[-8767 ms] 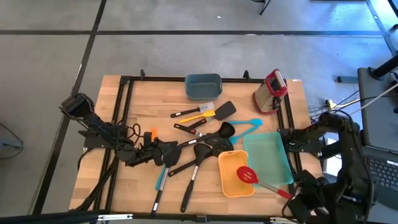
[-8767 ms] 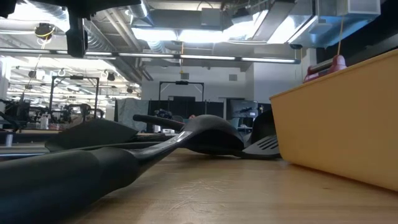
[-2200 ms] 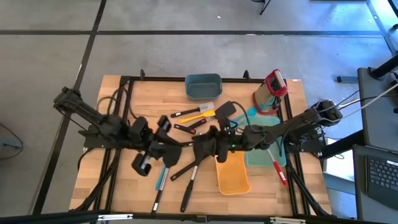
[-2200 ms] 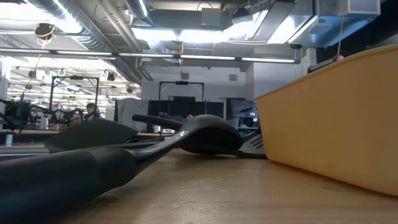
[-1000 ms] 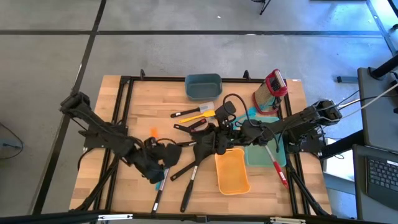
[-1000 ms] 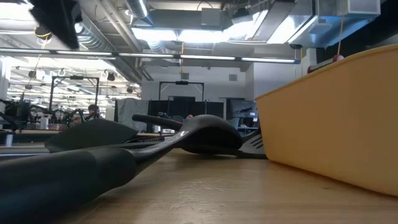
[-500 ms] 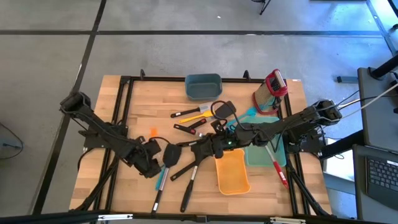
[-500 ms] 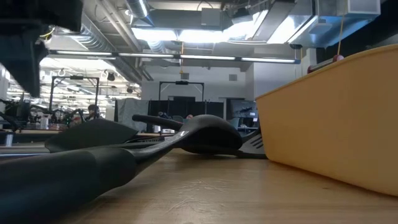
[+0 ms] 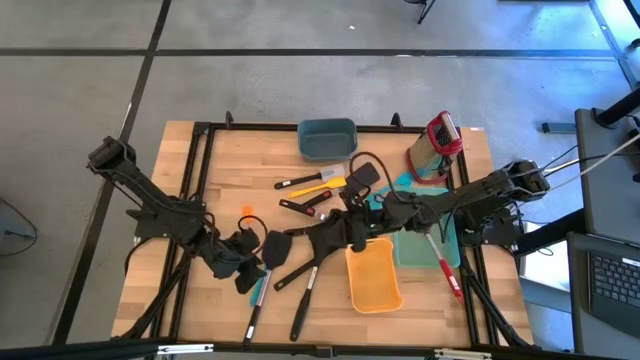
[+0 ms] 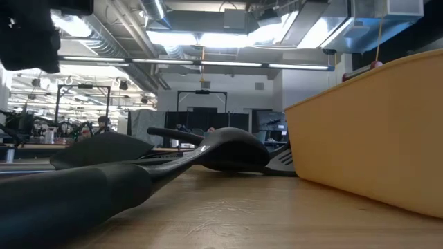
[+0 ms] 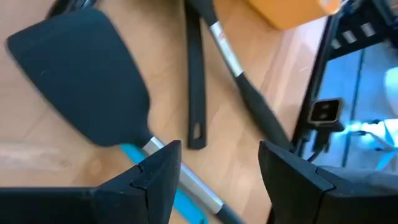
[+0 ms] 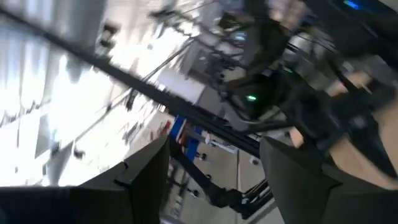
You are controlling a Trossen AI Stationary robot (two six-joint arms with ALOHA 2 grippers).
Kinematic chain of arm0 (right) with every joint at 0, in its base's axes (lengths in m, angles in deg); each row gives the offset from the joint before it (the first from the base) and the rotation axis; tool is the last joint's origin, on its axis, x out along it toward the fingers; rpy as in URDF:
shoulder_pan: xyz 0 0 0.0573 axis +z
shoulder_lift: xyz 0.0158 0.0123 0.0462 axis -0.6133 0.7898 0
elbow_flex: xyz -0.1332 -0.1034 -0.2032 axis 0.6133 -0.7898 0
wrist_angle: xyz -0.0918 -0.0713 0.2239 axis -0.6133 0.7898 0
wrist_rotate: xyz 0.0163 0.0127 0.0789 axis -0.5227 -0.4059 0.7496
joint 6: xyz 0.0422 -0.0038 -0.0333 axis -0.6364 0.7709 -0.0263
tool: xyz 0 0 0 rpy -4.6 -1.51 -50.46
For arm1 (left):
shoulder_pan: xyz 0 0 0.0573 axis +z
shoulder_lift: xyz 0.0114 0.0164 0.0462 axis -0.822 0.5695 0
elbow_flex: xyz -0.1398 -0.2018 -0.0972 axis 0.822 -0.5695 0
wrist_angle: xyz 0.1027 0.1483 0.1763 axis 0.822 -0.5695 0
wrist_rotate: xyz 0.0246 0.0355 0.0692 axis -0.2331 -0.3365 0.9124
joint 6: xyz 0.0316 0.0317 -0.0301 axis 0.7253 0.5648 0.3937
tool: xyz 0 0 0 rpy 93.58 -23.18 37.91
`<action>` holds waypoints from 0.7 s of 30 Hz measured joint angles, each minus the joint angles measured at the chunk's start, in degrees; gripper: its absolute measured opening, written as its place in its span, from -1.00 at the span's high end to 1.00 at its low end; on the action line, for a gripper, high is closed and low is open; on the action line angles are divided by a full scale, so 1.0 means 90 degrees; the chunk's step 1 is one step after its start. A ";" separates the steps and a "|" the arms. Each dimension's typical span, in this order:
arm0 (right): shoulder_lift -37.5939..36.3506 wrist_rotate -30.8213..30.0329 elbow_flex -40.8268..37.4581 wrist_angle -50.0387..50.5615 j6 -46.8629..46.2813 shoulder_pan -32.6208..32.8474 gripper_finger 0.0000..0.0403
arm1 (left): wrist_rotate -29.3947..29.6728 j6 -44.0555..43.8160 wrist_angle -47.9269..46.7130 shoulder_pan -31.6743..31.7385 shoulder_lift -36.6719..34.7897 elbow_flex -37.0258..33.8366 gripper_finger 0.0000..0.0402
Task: Pick & Place Kitchen Items
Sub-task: Put the black serving spoon into the green bin
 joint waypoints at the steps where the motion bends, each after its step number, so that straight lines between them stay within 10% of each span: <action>1: 0.0000 0.0224 0.0023 -0.0046 0.0348 -0.0028 -0.25 | 0.0021 0.0029 0.0026 -0.0001 0.0002 0.0000 -0.04; 9: -0.0002 0.1027 0.0407 0.0429 0.3120 -0.0106 -0.25 | 0.0241 0.0055 0.0052 0.0000 0.0002 0.0000 -0.04; 21: -0.0002 -0.0743 0.0414 0.0289 0.1658 -0.0267 -0.25 | 0.0708 0.0074 0.0064 0.0000 0.0004 -0.0002 -0.04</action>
